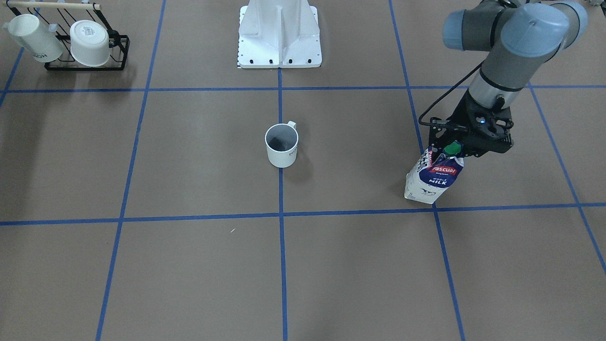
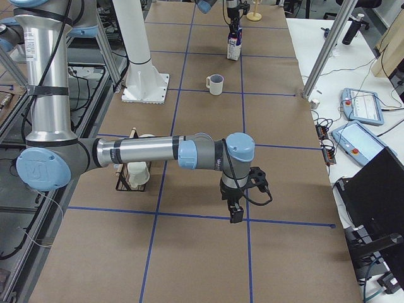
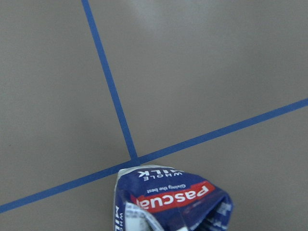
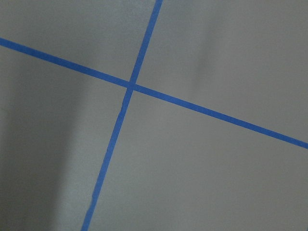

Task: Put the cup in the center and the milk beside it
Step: 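Carry the carton with the left gripper and set it beside the mug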

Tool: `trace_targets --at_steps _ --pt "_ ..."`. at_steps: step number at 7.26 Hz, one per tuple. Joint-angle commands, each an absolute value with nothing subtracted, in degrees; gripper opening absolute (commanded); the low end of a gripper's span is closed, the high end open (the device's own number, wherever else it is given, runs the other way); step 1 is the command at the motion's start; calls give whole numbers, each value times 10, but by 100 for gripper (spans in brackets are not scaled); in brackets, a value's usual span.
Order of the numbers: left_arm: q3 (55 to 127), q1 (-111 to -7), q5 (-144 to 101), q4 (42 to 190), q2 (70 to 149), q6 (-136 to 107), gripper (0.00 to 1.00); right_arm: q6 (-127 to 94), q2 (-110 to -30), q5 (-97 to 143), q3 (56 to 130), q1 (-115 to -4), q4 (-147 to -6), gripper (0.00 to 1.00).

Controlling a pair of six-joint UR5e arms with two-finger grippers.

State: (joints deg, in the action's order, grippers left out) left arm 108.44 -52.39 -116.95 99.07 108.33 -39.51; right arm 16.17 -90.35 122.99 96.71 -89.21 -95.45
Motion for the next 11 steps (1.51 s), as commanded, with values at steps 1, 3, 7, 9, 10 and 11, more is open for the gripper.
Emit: trace_targets --at_steps 1,3,7,9,10,11 --pt "1093 -509 -1171 989 1120 -490 0 162 -904 1230 965 -892 -954 100" --pt "1090 -442 -1163 952 1181 -597 0 162 -904 1230 962 -892 -954 100" --pt "1101 -333 -1085 788 1303 -695 0 162 -904 1230 954 -892 -954 100" --pt "1080 -320 -1075 792 1313 -701 0 162 -904 1230 954 -892 -954 100" --pt "1073 -320 -1075 792 1317 -701 0 162 -904 1230 954 -892 -954 100" --pt "1071 -320 -1074 795 1314 -699 21 162 -904 1230 954 -892 -954 100"
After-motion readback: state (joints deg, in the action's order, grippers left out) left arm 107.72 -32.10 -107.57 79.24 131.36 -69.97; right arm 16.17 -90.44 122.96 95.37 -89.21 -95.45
